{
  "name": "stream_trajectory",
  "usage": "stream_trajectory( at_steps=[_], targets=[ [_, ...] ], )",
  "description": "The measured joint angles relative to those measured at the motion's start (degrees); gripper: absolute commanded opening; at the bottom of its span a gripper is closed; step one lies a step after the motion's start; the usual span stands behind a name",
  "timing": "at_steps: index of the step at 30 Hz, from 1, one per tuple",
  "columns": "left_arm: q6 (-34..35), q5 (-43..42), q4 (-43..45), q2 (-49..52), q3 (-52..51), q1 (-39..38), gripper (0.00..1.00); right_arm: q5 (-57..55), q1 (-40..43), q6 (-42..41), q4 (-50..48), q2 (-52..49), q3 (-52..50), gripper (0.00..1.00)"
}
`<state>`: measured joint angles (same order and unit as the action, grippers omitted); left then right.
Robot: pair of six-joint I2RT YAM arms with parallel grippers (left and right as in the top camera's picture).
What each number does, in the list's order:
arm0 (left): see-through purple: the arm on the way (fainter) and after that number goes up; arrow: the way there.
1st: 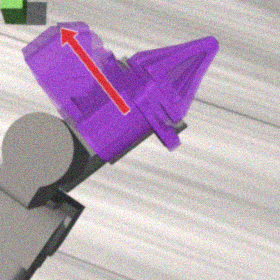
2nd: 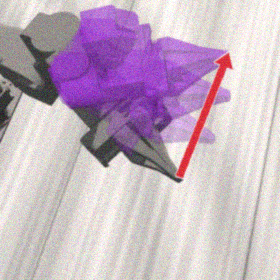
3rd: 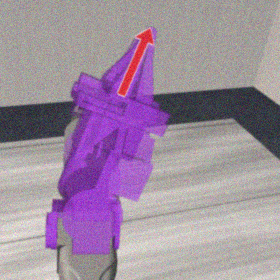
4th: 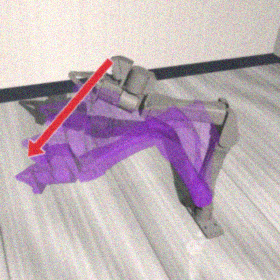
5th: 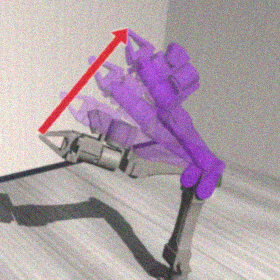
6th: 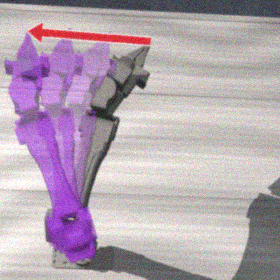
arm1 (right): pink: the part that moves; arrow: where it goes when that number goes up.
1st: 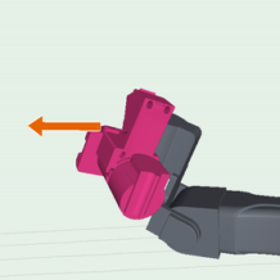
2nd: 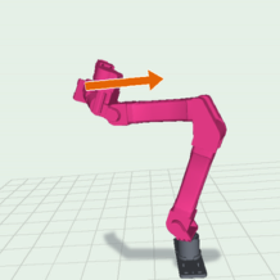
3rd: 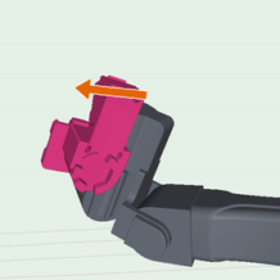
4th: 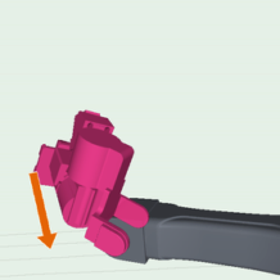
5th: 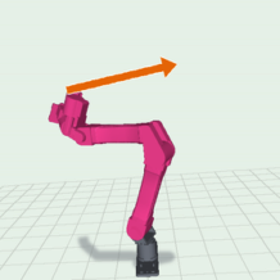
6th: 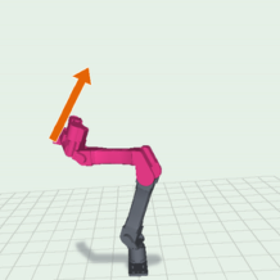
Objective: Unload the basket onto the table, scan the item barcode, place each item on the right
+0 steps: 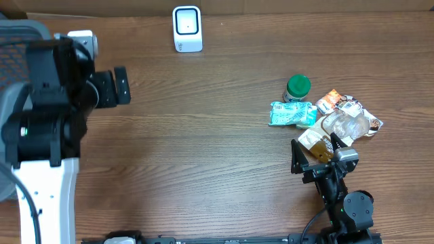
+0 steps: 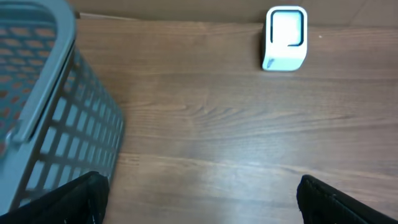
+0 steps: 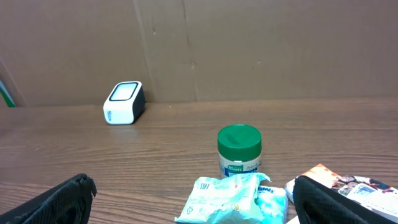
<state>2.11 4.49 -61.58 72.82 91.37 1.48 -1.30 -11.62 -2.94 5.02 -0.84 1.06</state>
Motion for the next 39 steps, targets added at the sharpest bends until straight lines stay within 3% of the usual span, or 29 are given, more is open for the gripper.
stream_trajectory(
  at_steps=[11, 22, 33, 39],
  targets=[
    [-0.9, 1.0, 2.7, -14.7, -18.6, -1.5, 1.00, 0.0, 0.0, 0.0, 0.1, 0.0, 0.0, 1.00],
    [-0.4, 1.1, 36.8, -36.4, -48.3, -1.5, 1.00, 0.0, 0.0, 0.0, 0.1, 0.0, 0.0, 1.00],
    [0.9, 0.1, 44.8, -53.7, -68.8, -1.5, 1.00, 0.0, 0.0, 0.0, 0.1, 0.0, 0.0, 1.00],
    [0.9, 0.1, 56.2, -59.3, -77.3, -1.5, 1.00, 0.0, 0.0, 0.0, 0.1, 0.0, 0.0, 1.00]
  ],
)
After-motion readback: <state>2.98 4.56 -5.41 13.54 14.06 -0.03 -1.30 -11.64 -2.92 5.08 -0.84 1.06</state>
